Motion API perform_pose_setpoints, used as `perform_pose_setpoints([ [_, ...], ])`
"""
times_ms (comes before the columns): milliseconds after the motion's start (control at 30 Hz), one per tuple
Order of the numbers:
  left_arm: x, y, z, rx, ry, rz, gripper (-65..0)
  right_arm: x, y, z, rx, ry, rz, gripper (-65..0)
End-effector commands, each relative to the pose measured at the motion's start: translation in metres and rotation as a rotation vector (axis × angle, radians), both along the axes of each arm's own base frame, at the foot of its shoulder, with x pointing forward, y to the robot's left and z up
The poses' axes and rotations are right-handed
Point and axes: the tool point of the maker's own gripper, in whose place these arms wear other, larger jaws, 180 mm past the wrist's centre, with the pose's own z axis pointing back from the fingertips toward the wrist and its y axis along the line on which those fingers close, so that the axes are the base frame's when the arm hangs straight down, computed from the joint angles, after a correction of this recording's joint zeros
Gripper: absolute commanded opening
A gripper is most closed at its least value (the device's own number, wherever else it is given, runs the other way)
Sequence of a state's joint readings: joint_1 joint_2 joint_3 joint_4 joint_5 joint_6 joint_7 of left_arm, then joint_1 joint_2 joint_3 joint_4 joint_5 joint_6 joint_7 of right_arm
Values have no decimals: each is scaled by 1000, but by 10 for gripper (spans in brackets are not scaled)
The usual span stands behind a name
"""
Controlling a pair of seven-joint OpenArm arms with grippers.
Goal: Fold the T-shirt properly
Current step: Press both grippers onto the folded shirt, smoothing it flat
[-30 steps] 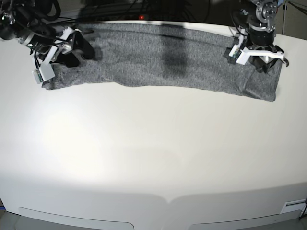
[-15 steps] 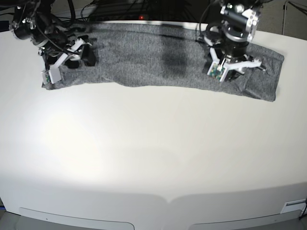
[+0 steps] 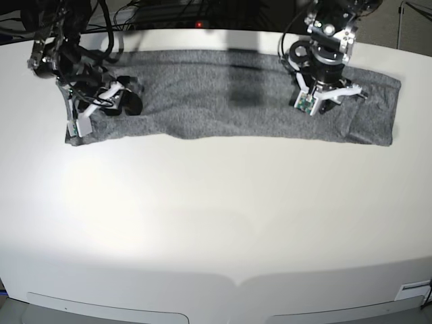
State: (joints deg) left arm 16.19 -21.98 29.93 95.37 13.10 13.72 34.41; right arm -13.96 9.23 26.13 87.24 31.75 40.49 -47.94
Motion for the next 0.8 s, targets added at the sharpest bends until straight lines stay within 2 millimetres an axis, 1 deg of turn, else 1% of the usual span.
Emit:
perform_pose_setpoints([
  [0, -2, 4, -6, 6, 35, 14, -463, -4, -4, -7, -57, 42, 34, -299],
  [133, 12, -1, -9, 4, 34, 1, -463, 11, 10, -11, -121, 28, 141, -299],
  [233, 25, -3, -4, -7, 18, 4, -464, 28, 15, -13, -149, 7, 175, -299],
  [300, 28, -1, -3, 0, 22, 12, -464, 36, 14, -18, -174, 24, 178, -299],
  [400, 29, -1, -3, 0, 20, 11, -465, 41, 6, -27, -201, 65, 162, -299],
  [500, 33, -4, 1, -9, -11, -5, -465, 42, 2, -32, -200, 84, 135, -299],
  [633, 44, -8, 8, -20, -41, -29, -465, 43, 0, -33, -201, 89, 112, -299],
  [767, 54, -12, 9, -18, -46, -71, -465, 24, 0, -43, -203, 145, 123, -299],
])
